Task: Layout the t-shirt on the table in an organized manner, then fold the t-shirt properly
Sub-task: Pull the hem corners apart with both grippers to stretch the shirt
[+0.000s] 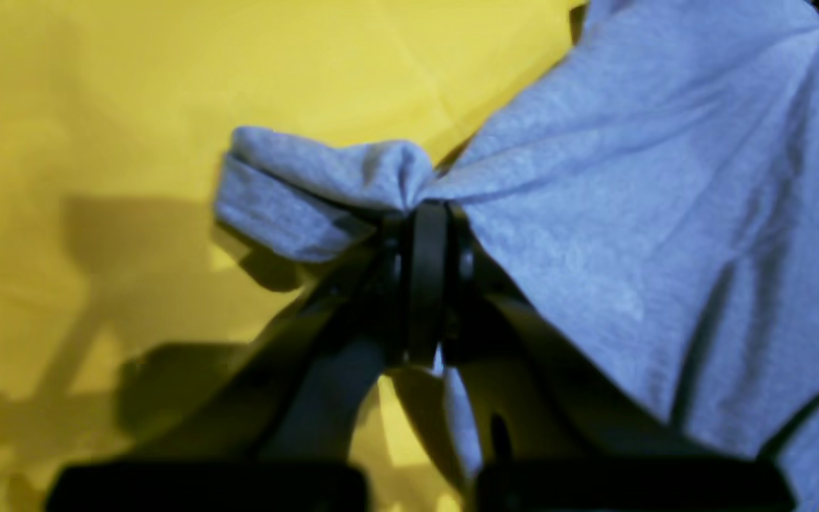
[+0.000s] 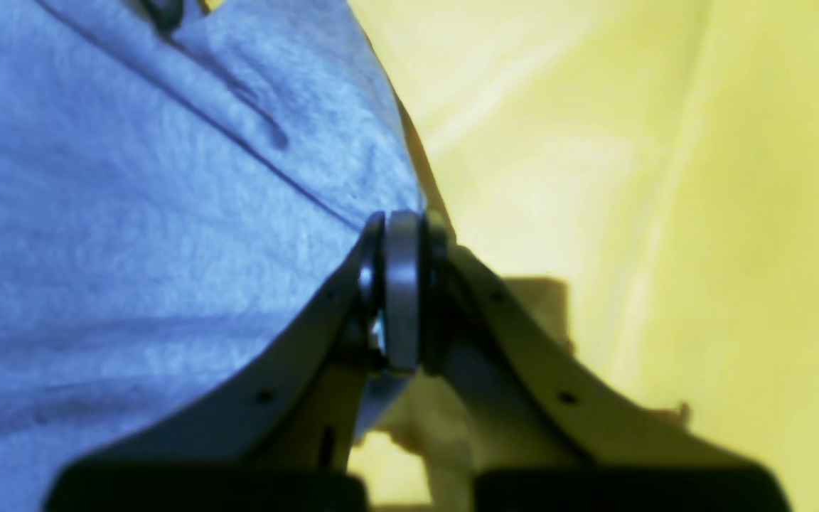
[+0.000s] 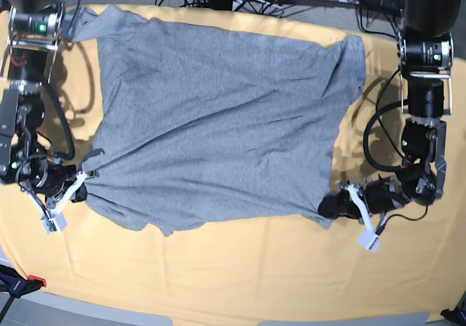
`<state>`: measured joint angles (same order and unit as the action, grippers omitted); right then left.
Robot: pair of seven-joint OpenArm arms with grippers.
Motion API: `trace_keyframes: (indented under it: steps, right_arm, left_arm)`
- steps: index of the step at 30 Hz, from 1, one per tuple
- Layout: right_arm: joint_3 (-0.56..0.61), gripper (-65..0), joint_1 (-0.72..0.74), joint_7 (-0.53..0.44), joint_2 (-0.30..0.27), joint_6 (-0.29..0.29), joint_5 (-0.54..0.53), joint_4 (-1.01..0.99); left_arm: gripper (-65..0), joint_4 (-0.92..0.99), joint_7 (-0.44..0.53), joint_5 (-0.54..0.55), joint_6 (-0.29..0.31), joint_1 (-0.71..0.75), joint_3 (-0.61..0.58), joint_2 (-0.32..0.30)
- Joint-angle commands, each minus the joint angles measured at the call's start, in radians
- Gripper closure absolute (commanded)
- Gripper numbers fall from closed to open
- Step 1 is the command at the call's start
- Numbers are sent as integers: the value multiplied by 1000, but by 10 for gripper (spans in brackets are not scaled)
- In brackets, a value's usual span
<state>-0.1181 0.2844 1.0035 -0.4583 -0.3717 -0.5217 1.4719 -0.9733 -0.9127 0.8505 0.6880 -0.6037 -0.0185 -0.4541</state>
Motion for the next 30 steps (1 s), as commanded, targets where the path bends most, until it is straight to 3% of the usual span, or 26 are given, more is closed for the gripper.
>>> trace_keyframes:
  steps: [1, 3, 5, 9, 16, 18, 21, 24, 26, 30]
  right_arm:
    - [-8, 0, 14, -24, -19, 33, 46, 43]
    - [-8, 0, -18, -24, -19, 93, 112, 72]
    - [-8, 0, -47, -25, -18, 96, 88, 78]
    - [-6, 0, -95, -35, -12, 0, -16, 77]
    - [-7, -4, -103, 24, -5, -173, -65, 77]
    - [-7, -138, -93, 63, -5, -186, -105, 78]
    - [-7, -328, -62, 157, -7, -237, -190, 78]
    - [-7, -347, -13, 245, -7, -266, -301, 78]
    - [-7, -347, 14, 254, -8, -251, -342, 77]
    - [-7, -347, 23, 215, -7, -209, -275, 76]
  left_arm:
    - [0, -14, 30, -8, -15, -54, 8, -16]
    - [0, -14, 30, -68, -61, -81, 8, -22]
    - [0, -14, 29, -101, -114, -96, 8, -35]
    - [0, -14, -14, -121, -154, -94, 8, -52]
    - [0, -14, -278, -85, -146, -75, 8, -44]
    - [0, -14, -344, -64, -111, -61, 8, -47]
    - [0, -14, -389, -14, -107, -34, 8, -47]
    - [0, -14, -390, 18, -95, -6, 8, -48]
    - [0, -14, -390, 23, -66, 6, 8, -48]
    - [0, -14, -378, 23, -55, 13, 8, -51]
